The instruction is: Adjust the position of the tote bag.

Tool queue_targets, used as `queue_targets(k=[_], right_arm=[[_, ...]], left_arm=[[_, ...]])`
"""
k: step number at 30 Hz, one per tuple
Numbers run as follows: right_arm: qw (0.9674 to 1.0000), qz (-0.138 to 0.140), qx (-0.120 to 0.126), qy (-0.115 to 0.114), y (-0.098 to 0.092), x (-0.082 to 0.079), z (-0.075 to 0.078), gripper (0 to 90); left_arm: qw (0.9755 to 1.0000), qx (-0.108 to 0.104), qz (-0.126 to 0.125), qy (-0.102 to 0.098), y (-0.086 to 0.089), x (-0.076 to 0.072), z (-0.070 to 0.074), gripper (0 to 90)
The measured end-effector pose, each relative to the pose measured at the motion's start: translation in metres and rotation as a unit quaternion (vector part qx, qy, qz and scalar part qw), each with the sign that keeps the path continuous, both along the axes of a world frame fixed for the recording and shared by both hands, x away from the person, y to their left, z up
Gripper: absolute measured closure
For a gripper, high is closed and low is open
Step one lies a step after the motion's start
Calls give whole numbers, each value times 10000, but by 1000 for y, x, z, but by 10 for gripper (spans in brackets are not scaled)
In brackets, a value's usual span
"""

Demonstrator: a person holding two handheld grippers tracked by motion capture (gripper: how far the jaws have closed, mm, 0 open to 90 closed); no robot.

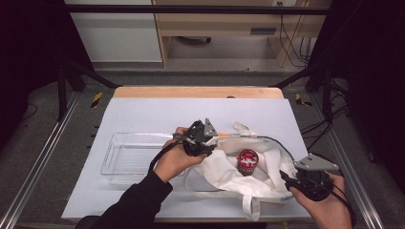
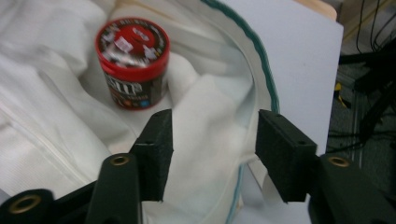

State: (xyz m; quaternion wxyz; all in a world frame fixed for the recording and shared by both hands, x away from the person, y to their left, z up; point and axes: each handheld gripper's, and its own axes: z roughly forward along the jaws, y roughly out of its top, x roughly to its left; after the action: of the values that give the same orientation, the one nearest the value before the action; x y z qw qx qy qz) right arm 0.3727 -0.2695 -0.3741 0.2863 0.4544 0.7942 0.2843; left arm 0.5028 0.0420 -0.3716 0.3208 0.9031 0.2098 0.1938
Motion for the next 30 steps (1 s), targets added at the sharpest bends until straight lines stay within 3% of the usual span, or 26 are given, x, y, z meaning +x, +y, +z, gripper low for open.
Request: queue_targets(k=[3,8,10,14,19,25,26,28,30], right_arm=[[9995,205,-218,-43,13,10,12,429],[9972,599,-444,-72,36,29,29,361],[9966,667,-468,-79,41,33,32,343],[9949,940,-361,36,62,57,42,297],[9939,1045,-319,151,78,79,42,263],[9931,1085,-331,292,85,98,32,154],[9931,1095,-307,281,85,100,32,149],[9938,1063,-247,211,84,102,33,172],[9943,1057,-137,-6,81,102,35,181]], left_arm=[[9997,-227,42,-38,6,-1,7,493],[9990,-395,186,6,21,0,14,414],[9989,-420,219,18,25,0,16,375],[9977,-604,312,7,53,-2,26,342],[9946,-867,570,-15,83,-4,26,338],[9909,-952,949,68,112,2,19,299],[9904,-904,1046,77,117,4,20,273],[9858,-918,1399,106,130,6,21,187],[9840,-933,1514,115,143,6,22,187]])
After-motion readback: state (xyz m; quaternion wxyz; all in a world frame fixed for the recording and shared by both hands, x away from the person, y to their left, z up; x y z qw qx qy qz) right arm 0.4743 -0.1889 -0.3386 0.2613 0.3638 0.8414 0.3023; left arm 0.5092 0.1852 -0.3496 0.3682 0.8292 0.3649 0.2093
